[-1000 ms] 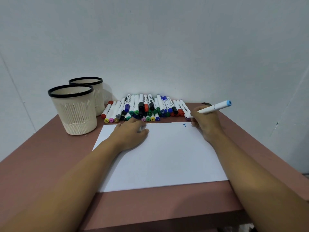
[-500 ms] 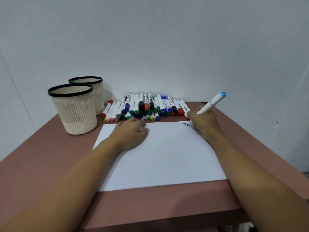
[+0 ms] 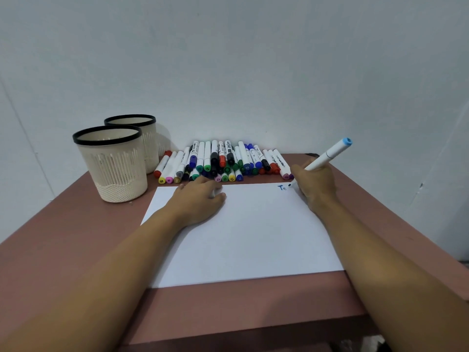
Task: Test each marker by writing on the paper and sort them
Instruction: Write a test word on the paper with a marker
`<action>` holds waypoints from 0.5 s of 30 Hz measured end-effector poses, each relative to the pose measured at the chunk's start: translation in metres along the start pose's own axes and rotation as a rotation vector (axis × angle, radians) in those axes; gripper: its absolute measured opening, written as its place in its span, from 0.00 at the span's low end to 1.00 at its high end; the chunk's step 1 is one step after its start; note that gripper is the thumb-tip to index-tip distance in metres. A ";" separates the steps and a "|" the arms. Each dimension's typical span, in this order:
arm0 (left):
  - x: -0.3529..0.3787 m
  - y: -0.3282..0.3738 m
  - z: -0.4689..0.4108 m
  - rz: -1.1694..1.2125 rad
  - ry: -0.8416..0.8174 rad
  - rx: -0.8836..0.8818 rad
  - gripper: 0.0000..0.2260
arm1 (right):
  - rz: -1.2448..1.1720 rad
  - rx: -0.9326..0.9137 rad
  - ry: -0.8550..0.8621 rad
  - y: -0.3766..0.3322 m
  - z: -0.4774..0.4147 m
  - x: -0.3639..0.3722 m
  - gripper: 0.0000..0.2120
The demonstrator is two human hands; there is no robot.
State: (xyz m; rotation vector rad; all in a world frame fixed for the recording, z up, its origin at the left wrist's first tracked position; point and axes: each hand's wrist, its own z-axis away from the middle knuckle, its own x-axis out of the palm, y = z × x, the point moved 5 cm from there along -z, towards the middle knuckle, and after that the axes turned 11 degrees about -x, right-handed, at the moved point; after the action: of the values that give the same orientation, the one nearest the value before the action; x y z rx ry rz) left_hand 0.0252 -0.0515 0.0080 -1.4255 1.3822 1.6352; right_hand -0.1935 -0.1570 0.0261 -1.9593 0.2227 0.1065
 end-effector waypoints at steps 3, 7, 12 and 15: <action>0.000 0.001 0.001 -0.004 -0.001 -0.001 0.19 | 0.004 -0.005 -0.033 0.001 0.000 0.002 0.15; 0.000 0.001 0.001 -0.001 0.003 0.002 0.19 | -0.023 0.032 -0.058 0.004 -0.001 0.004 0.16; 0.000 0.000 0.002 0.004 0.001 -0.001 0.19 | 0.007 0.012 -0.042 -0.001 0.001 0.002 0.16; -0.001 0.000 0.002 0.013 0.005 -0.004 0.19 | -0.049 0.022 -0.044 0.001 0.001 0.003 0.17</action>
State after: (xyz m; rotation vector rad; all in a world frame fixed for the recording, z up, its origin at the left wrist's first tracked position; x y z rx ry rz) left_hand 0.0243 -0.0493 0.0086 -1.4271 1.3938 1.6446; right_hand -0.1909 -0.1570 0.0248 -1.9369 0.1458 0.1146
